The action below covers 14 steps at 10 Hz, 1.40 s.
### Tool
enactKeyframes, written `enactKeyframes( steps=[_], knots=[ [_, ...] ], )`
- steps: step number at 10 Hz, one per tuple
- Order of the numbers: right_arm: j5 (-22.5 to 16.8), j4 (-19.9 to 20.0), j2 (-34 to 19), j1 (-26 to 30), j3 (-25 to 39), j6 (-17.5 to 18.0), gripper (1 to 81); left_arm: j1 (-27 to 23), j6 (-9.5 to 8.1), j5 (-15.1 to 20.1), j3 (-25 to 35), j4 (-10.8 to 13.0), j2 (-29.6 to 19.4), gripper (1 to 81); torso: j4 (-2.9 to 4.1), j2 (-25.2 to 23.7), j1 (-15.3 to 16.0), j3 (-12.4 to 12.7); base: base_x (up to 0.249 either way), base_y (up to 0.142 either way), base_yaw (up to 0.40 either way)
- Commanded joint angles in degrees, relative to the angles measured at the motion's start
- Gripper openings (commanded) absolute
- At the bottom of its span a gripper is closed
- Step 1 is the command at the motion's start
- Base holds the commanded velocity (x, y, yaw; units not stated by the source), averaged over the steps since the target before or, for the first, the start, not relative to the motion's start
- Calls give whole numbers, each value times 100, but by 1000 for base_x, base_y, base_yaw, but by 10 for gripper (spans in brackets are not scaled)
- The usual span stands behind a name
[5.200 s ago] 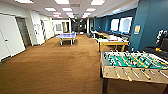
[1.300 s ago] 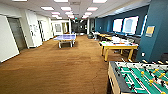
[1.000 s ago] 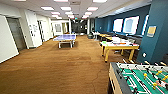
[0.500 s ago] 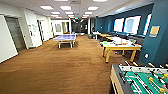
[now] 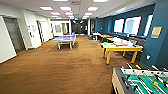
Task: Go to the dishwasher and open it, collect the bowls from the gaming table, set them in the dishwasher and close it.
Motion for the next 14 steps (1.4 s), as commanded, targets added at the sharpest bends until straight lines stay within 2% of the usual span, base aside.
enactKeyframes(
  steps=[1, 7, 14],
  knots=[
    [-330, -42, 9, 238, 21, -22, 811, -254, -11, 281, -16, -27, -28, 811, 0, 0, 3, 0, 171, 0, 0],
    [-330, -42, 17, 238, 29, -22, 811, -255, -11, 281, -16, -27, -20, 811, 0, 0, 3, 0, 181, 0, 0],
    [-330, -42, 17, 237, 29, -22, 811, -254, -11, 290, -16, -18, -19, 811, 0, 0, 3, 0, 185, 75, 0]
  ],
)
